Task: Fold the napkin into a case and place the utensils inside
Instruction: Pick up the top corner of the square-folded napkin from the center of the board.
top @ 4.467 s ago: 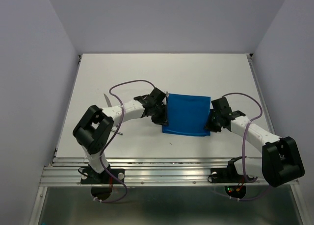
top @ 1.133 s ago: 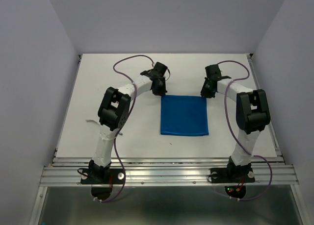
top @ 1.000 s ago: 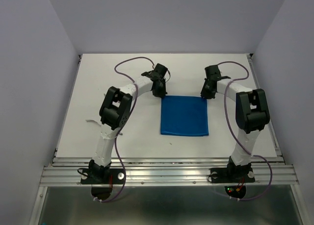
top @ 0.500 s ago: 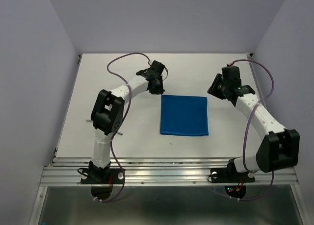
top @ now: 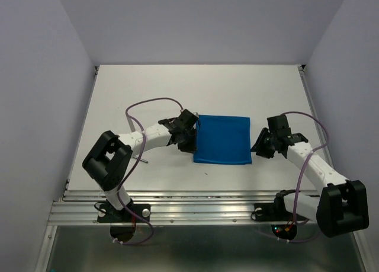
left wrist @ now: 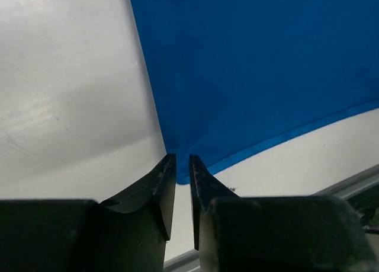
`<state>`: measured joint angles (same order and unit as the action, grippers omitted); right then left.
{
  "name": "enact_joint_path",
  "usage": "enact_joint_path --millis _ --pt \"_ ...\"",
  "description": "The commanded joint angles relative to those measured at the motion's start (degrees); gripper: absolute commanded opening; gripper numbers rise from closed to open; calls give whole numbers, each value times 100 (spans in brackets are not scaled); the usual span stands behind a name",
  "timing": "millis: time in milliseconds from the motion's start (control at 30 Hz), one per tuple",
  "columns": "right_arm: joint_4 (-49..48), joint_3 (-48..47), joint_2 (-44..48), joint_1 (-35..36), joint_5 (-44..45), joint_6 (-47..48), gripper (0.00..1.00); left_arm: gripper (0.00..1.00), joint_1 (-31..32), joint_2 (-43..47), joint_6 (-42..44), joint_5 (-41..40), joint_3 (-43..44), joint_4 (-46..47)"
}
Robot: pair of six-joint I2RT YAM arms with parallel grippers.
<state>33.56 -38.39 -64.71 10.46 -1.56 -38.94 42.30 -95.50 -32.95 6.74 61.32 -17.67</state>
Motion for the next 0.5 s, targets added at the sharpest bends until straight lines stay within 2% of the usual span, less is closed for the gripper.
enact_joint_path --millis 0,233,467 --pt "-201 -107 -156 -35 -11 -26 38 25 59 94 -291 345 -278 370" --pt "-288 24 -376 -35 33 62 38 24 94 -12 -318 451 -480 519" --pt "-578 174 -542 -35 -2 -140 36 24 103 5 -169 319 -402 256"
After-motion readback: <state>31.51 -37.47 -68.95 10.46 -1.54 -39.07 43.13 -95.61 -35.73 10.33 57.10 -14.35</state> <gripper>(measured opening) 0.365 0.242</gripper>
